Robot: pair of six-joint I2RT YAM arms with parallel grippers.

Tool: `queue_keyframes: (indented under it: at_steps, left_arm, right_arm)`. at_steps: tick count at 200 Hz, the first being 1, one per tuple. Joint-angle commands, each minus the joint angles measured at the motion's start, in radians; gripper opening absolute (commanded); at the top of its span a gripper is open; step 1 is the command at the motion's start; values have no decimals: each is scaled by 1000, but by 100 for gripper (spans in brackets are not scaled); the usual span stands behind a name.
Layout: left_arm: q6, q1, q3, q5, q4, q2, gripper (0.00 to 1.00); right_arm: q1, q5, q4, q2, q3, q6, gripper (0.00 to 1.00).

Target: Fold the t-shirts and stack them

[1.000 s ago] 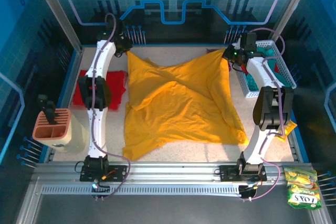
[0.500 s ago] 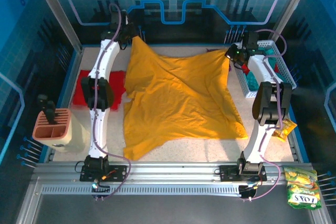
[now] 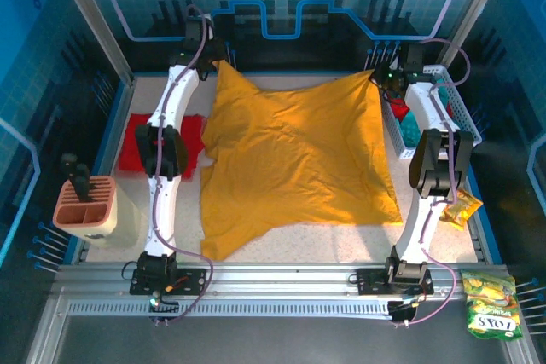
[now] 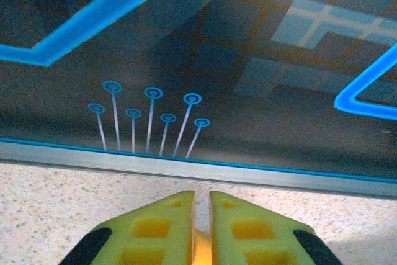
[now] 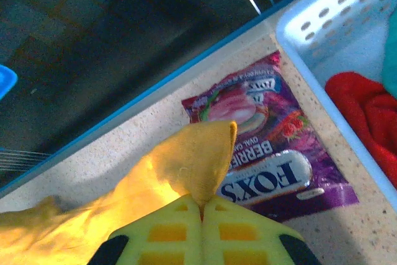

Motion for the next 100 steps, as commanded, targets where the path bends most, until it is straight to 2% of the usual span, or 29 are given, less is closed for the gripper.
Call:
queue_keyframes:
  at_steps: [1,7,17,21,29,40,52,57,84,100]
  left_arm:
    - [41,5,9,-21,-26,14,40]
    - [37,5,9,-17,-44,14,55]
    - [30,5,6,-10,-78,4,67]
    - [26,4,0,-7,-91,-1,69]
    - [14,4,-21,-4,-111,-19,71]
    - [-3,2,-70,2,-132,-60,72]
    - [-34,0,-144,5,-156,-121,73]
    - [-47,-1,-178,9,-169,-155,73]
    - [-128,-1,-359,47,-274,-303,72]
    - [-160,-8,-552,102,-250,-429,72]
  right_arm:
    - [-18,-17,-12,27,51,1,8]
    - [-18,-24,-17,29,56,-4,19]
    - [-16,-37,-26,27,61,-12,41]
    - [-16,-38,-33,24,59,-13,52]
    - [-12,-38,-46,14,52,-18,67]
    - [-6,-35,-64,-10,30,-28,79]
    - [2,-12,-84,-49,-10,-43,85]
    - [5,3,-100,-67,-27,-44,99]
    - [11,4,-134,-183,-173,-49,100]
    - [24,16,-138,-261,-273,-59,100]
